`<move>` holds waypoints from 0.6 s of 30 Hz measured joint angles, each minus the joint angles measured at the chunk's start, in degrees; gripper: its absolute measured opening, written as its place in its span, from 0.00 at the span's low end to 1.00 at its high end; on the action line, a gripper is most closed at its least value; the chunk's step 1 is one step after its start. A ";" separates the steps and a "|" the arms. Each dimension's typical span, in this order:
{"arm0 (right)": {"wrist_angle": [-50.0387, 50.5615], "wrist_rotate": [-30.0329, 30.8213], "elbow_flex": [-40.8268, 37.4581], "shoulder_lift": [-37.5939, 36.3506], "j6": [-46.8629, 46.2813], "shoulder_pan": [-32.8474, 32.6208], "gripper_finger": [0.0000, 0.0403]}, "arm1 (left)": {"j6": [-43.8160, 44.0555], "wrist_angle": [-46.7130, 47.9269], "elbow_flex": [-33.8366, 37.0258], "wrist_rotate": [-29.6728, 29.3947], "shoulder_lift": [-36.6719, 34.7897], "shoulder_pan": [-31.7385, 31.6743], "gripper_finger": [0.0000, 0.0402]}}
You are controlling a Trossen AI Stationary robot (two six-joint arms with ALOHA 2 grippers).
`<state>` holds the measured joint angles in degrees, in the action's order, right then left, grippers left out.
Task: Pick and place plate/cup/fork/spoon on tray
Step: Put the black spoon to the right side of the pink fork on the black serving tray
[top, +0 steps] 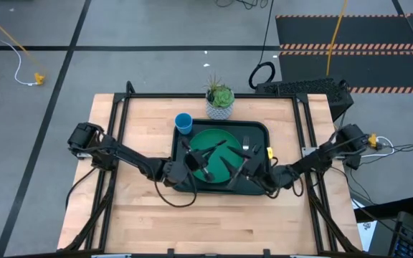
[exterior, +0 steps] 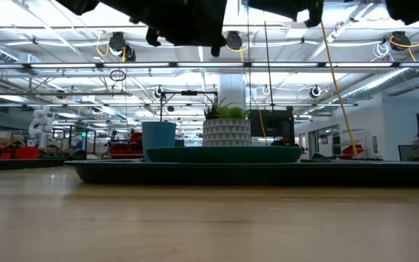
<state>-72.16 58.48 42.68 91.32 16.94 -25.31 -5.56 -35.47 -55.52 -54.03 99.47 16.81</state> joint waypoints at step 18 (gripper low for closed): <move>3.63 -0.15 0.87 0.85 -7.28 2.52 0.43 | -3.96 4.14 -6.81 -9.28 7.13 1.56 0.01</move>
<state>-68.53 58.33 43.55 92.16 9.65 -22.79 -9.52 -31.34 -62.33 -63.30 106.61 18.37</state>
